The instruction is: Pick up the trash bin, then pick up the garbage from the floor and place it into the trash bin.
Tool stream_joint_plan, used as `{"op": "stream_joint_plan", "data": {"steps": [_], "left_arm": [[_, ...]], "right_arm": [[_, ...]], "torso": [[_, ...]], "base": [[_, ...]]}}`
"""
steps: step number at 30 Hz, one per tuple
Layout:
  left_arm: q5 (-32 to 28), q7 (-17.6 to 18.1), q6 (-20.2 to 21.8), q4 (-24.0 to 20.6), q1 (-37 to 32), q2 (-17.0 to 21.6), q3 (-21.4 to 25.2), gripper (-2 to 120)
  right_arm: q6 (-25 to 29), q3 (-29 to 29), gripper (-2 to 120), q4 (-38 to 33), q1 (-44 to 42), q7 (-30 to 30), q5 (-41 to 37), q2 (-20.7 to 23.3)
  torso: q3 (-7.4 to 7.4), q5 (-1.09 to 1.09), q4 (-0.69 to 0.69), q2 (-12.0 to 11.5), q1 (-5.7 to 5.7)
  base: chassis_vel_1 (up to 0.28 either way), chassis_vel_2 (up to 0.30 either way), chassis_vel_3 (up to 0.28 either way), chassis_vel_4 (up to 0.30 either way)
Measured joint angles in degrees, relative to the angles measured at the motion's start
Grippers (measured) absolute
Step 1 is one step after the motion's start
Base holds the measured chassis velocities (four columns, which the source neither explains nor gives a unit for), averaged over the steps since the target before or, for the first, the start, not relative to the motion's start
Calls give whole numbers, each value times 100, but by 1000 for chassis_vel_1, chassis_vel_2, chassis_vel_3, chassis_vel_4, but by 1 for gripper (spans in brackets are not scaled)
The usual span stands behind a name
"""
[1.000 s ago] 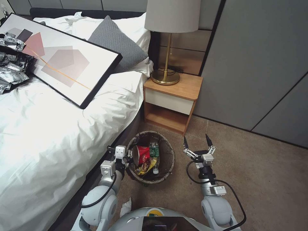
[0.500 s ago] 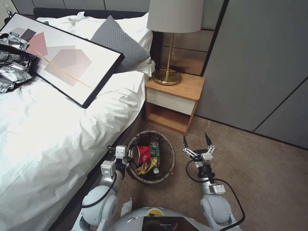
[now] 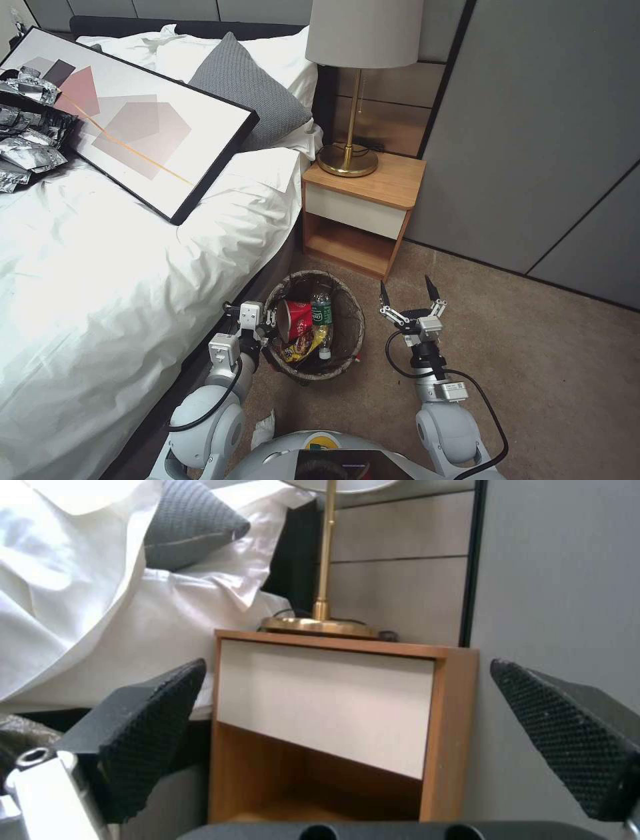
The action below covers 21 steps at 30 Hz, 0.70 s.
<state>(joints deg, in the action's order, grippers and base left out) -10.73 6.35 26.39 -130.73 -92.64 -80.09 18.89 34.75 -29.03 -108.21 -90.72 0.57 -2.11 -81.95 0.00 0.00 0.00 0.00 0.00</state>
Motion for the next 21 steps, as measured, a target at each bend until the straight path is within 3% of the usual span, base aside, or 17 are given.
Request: {"op": "stream_joint_plan", "data": {"steps": [21], "left_arm": [[-4, -53, -79, -3, -3, 0, 3, 7]], "right_arm": [[-18, 4, 100, 4, 26, 30, 10, 5]], "torso": [[0, 0, 2, 0, 0]], "base": [[38, 39, 41, 35]]}}
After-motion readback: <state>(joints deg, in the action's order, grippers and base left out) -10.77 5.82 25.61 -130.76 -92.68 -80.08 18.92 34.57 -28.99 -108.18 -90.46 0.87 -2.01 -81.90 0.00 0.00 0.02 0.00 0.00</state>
